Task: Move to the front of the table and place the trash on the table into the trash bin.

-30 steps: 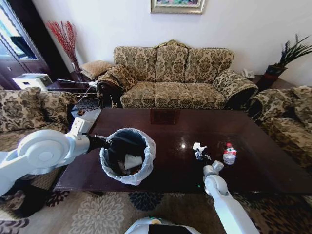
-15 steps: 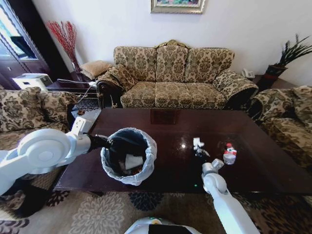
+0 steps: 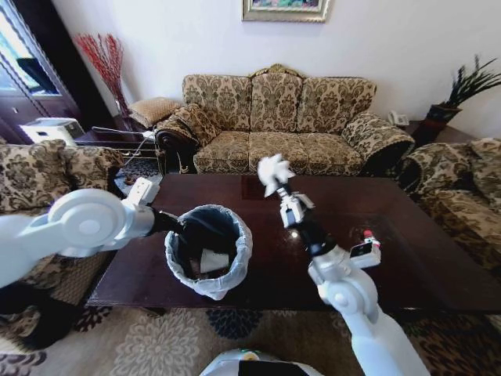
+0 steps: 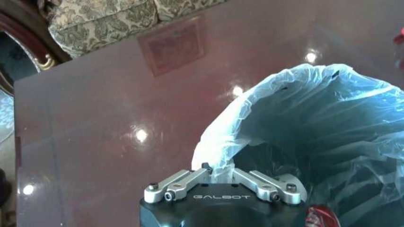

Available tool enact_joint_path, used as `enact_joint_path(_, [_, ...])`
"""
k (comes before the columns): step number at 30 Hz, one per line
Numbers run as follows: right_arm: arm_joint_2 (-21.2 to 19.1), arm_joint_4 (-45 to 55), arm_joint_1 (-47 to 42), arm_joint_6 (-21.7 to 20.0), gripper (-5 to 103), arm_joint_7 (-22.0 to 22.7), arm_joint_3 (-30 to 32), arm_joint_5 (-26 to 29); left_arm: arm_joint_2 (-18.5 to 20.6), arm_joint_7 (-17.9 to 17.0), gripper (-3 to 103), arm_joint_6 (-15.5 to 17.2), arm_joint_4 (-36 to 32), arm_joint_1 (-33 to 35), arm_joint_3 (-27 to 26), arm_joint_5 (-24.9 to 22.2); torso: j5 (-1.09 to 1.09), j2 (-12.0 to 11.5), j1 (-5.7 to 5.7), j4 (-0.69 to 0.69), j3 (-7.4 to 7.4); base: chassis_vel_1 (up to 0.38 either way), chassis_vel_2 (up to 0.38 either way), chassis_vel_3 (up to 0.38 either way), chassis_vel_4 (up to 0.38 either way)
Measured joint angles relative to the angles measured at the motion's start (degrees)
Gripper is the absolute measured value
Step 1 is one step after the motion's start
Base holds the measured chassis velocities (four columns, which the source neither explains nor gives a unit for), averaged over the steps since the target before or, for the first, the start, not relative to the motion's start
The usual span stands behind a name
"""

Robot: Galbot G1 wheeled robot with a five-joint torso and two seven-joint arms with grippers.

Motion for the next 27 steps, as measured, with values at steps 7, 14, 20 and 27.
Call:
enact_joint_path(7, [-0.5,-3.3,0.3,-0.8,0,-2.2,-7.8,-8.1,2.0,-0.1,0,-0.5,-0.2,0.2,-0.1,-0.4,-0.02,0.0,0.0,0.01,0.0,0.0,0.0,0.0,0.0])
enact_joint_path(14, [-0.2,-4.3,1.1,-1.6,15,-2.2,-8.9,-9.2,1.9,-0.3,0,-0.7,-1.0,-0.1,-0.6,-1.2,0.0,0.0,0.0,0.01,0.0,0.0,0.0,0.0,0.0])
enact_joint_path(20, [-0.6,-3.8,0.7,-1.6,31,-2.1,-8.6,-9.1,1.2,-0.5,0,-0.7,-1.7,-0.2,-0.6,-1.4,-0.01,0.0,0.0,0.01,0.0,0.0,0.0,0.0,0.0])
enact_joint_path(27, [-0.7,-3.6,0.3,-1.6,58,-2.0,-8.5,-9.2,1.1,-0.6,0,-0.7,-2.0,-0.5,-0.8,-1.7,0.0,0.0,0.0,0.01,0.0,0.0,0.0,0.0,0.0])
